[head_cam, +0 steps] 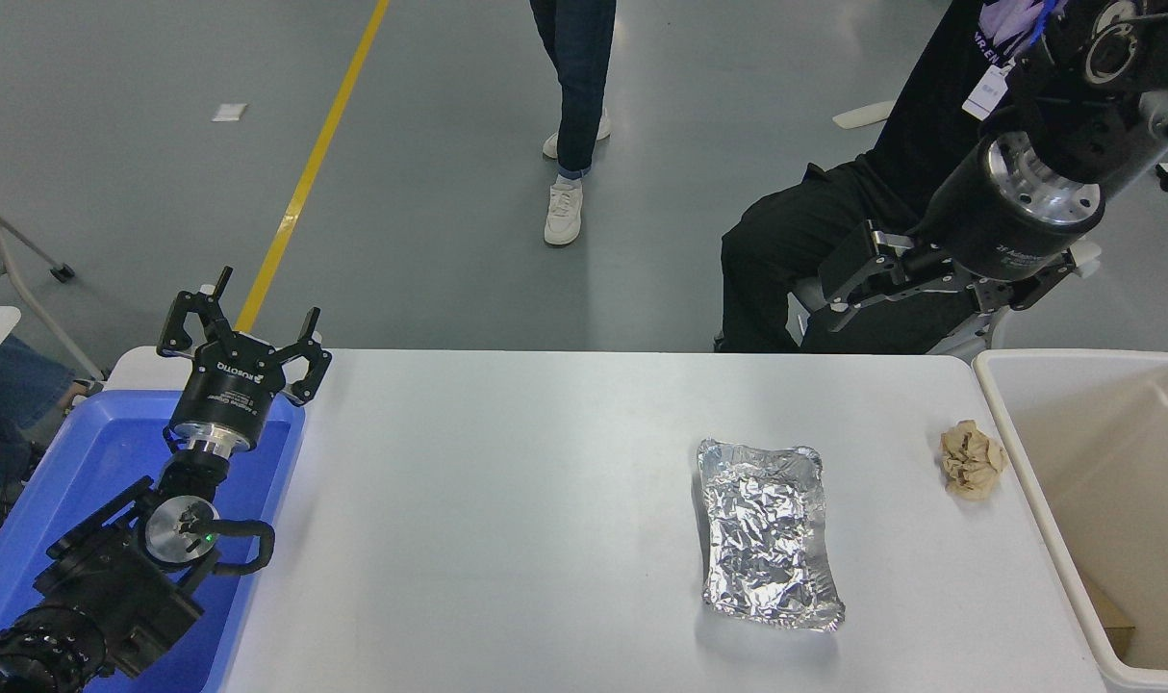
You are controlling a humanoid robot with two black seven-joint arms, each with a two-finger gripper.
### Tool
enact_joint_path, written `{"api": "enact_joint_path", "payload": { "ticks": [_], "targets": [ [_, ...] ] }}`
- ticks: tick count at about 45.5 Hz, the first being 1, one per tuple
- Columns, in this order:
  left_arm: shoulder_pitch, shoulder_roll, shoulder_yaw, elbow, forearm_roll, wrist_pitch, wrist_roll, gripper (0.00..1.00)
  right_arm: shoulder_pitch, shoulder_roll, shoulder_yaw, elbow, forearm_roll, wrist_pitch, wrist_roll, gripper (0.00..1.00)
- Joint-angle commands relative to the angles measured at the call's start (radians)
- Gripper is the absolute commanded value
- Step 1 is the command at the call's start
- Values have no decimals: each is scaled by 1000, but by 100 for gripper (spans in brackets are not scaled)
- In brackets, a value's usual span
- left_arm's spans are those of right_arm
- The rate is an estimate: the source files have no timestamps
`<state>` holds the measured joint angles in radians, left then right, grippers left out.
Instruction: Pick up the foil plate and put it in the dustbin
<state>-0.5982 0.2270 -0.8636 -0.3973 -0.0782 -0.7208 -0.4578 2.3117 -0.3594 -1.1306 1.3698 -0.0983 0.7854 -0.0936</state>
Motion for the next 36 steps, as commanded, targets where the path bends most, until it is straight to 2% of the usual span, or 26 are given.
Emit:
{"api": "enact_joint_path", "payload": {
  "ticks": [1,36],
  "targets": [
    [0,-2,2,0,0,0,-1,98,0,0,0,0,0,0,0,100],
    [0,0,0,0,0,0,1,98,-3,-4,-5,0,0,0,0,100]
  ]
}}
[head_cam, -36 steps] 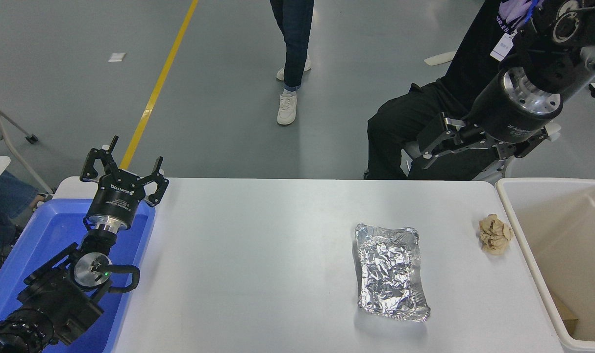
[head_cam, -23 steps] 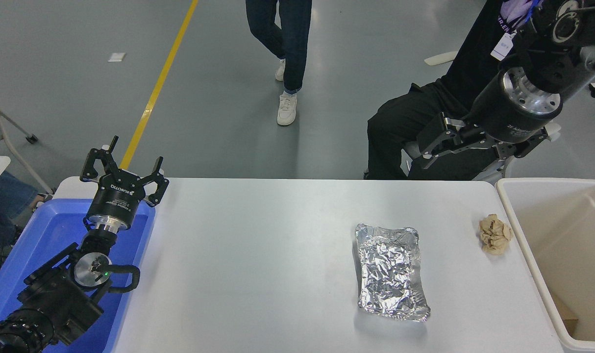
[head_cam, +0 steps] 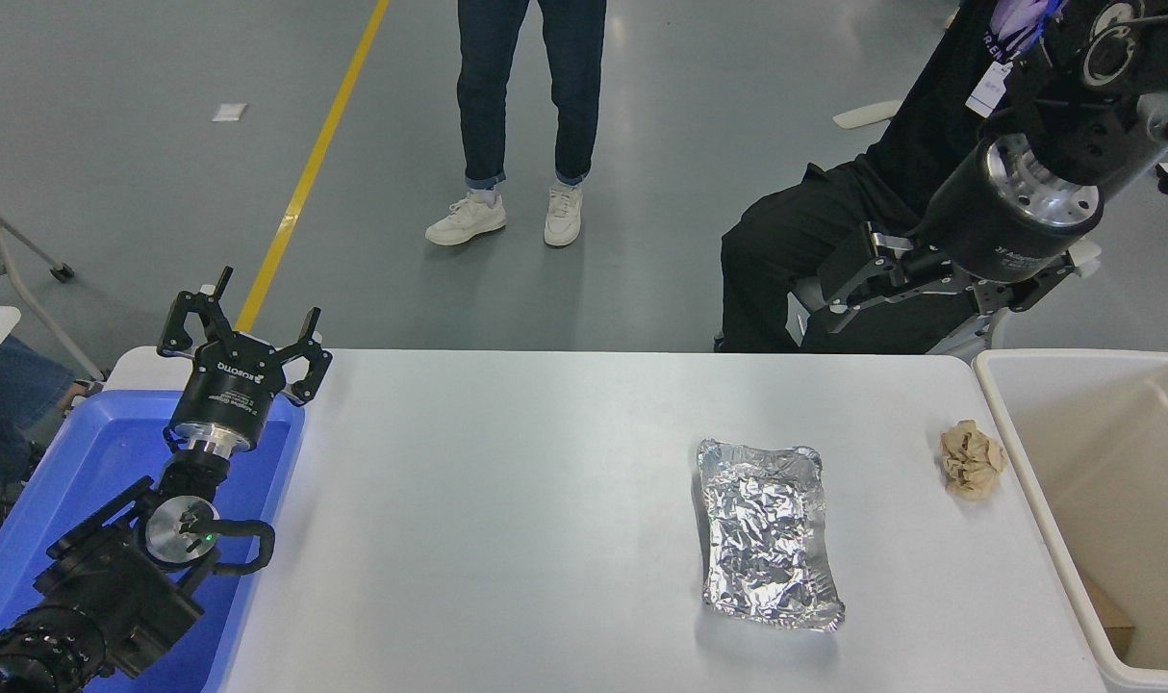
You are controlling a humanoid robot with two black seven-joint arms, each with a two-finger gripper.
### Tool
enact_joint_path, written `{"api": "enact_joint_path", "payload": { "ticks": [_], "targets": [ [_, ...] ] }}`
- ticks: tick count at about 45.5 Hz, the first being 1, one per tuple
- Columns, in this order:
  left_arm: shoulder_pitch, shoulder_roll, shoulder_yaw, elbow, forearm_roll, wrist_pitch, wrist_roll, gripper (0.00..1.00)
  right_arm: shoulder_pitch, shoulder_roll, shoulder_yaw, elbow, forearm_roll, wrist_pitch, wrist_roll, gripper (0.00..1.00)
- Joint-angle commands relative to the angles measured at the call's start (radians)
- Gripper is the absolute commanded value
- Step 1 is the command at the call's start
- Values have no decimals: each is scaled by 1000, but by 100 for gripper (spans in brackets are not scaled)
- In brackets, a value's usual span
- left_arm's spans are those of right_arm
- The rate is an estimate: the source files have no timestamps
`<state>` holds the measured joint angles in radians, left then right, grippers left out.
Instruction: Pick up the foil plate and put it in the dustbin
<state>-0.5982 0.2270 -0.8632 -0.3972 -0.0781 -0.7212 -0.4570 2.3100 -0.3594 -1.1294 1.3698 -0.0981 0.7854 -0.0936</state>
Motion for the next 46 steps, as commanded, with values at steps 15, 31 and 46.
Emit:
{"api": "enact_joint_path", "payload": {
  "ticks": [15,31,46],
  "targets": [
    [0,0,0,0,0,0,-2,98,-63,-79,-6,-2,3,0,0,100],
    [0,0,0,0,0,0,-2,98,-270,-112,17,-21,161,0,5,100],
    [0,0,0,0,0,0,-2,98,-561,-13,56,-40,29,-508,5,97]
  ]
}}
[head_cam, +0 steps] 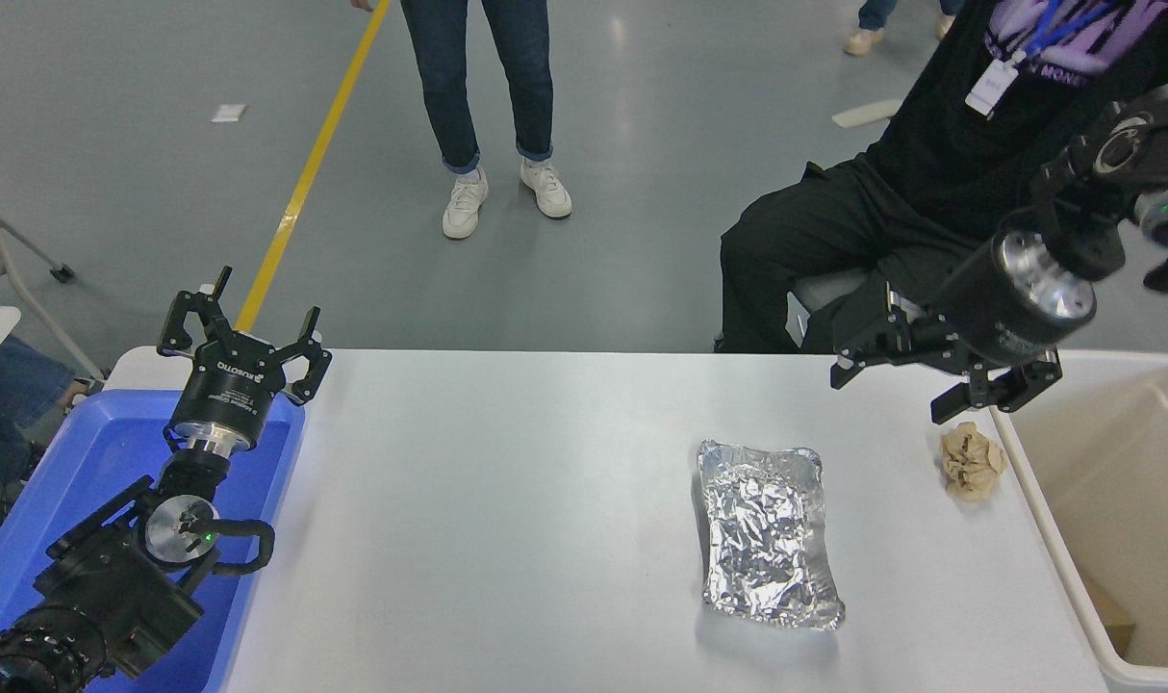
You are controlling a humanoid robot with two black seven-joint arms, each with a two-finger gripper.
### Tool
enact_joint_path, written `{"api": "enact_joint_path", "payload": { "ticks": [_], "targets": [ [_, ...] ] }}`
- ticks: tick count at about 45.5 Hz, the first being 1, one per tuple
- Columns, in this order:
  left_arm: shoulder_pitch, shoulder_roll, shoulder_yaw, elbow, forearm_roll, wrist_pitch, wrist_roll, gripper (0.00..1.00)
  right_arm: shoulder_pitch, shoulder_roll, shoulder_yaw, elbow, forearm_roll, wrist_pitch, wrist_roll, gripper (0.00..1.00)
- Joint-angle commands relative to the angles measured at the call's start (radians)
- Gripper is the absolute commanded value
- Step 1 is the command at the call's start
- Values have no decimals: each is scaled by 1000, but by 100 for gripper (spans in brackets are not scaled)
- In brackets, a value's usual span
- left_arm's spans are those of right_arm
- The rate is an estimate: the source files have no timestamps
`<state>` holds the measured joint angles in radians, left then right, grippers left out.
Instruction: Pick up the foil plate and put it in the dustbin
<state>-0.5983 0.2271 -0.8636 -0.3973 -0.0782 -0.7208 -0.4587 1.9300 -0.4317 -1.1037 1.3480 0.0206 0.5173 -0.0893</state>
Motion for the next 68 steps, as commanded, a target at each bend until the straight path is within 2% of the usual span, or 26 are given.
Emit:
{"api": "enact_joint_path", "payload": {
  "ticks": [1,8,23,56,61,65,68],
  "targets": [
    [0,0,0,0,-2,0,0,98,-207,77,30,-24,-120,-272,-1,95],
    [0,0,0,0,-2,0,0,98,-324,168,33,-73,-223,-359,-1,95],
    [0,0,0,0,-2,0,-1,98,-489,252,96,-266,-212,-365,-6,96],
    [0,0,0,2,-2,0,-1,98,-681,274,113,-411,-214,-365,-7,96],
    [0,0,0,0,-2,0,-1,98,-700,277,117,-412,-214,-365,-7,92],
    [0,0,0,0,-2,0,-1,98,-704,286,131,-412,-212,-365,-7,84],
    [0,0,0,1,-2,0,-1,98,-706,287,139,-411,-211,-365,-7,74]
  ]
}}
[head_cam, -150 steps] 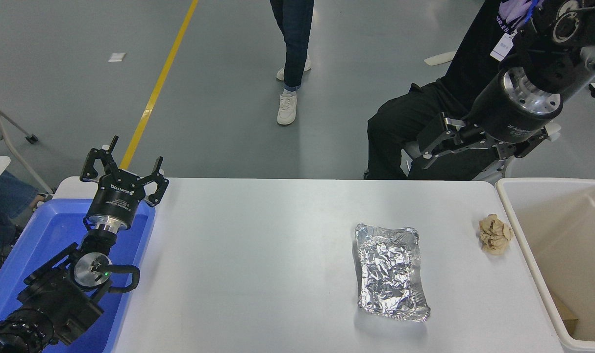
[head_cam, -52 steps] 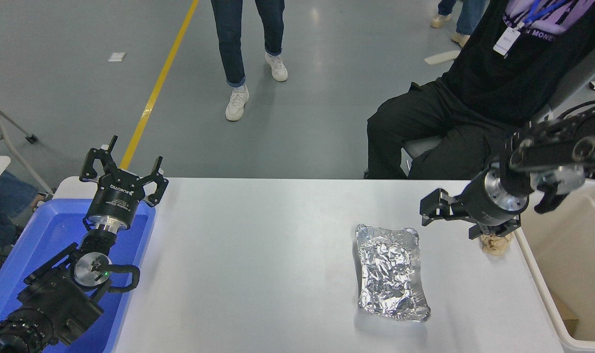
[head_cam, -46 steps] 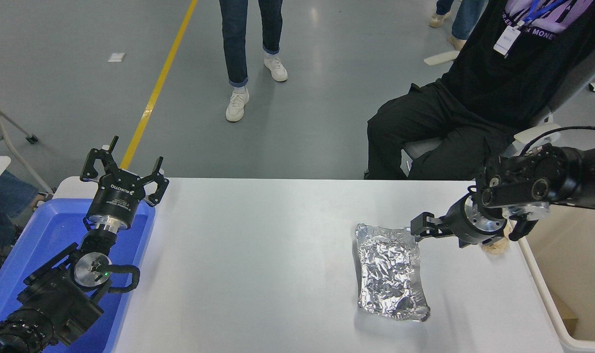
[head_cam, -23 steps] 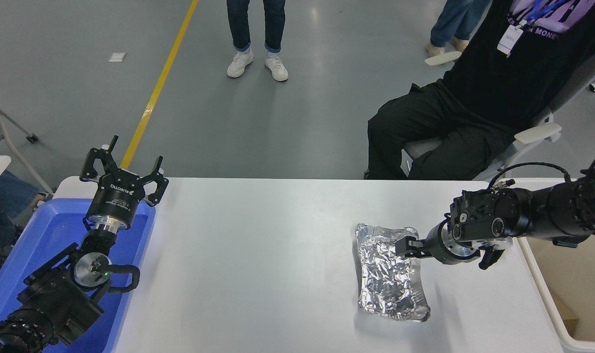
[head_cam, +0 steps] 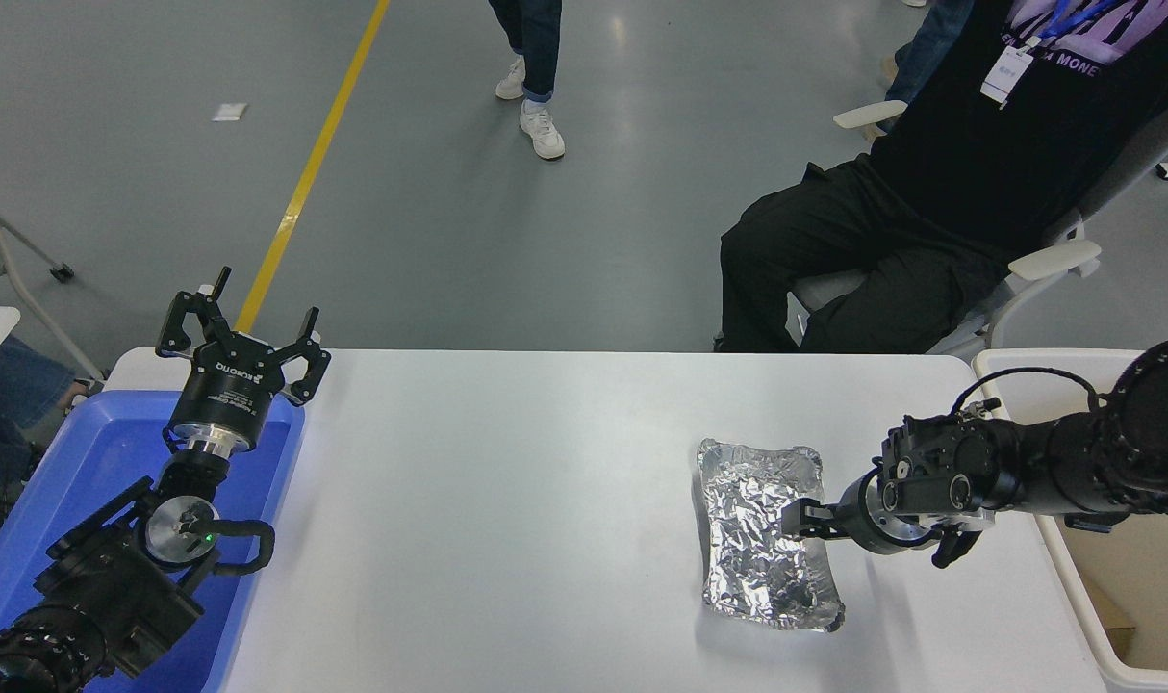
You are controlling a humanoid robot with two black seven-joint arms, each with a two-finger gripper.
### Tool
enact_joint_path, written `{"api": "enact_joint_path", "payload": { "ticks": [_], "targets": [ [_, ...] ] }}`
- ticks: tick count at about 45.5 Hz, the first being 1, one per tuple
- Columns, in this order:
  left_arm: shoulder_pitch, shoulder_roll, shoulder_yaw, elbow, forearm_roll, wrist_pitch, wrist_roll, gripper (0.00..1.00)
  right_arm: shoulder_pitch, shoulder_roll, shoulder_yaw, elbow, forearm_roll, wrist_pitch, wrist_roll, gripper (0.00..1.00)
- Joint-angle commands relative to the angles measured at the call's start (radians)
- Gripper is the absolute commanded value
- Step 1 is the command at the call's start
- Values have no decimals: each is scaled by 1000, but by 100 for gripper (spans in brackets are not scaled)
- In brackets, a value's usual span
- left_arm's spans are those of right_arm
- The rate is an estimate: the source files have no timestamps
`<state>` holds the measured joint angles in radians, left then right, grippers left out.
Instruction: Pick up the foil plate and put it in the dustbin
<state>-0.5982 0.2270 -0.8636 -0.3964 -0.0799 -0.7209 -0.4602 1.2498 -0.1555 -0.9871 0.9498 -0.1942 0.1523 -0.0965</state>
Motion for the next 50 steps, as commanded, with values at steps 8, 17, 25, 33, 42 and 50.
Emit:
{"api": "enact_joint_path", "payload": {
  "ticks": [8,17,25,33,42,50],
  "targets": [
    [0,0,0,-1,0,0,0,98,-32,13,28,-13,28,1,0,37],
    [0,0,0,-1,0,0,0,98,-29,11,27,-11,113,7,0,1],
    [0,0,0,1,0,0,0,98,-21,7,27,0,125,20,0,0],
    [0,0,0,-1,0,0,0,98,-6,-7,27,7,153,39,1,0],
    [0,0,0,1,0,0,2,98,62,-61,24,81,153,41,11,0],
    [0,0,0,-1,0,0,2,98,160,-122,19,162,151,90,12,0]
  ]
}}
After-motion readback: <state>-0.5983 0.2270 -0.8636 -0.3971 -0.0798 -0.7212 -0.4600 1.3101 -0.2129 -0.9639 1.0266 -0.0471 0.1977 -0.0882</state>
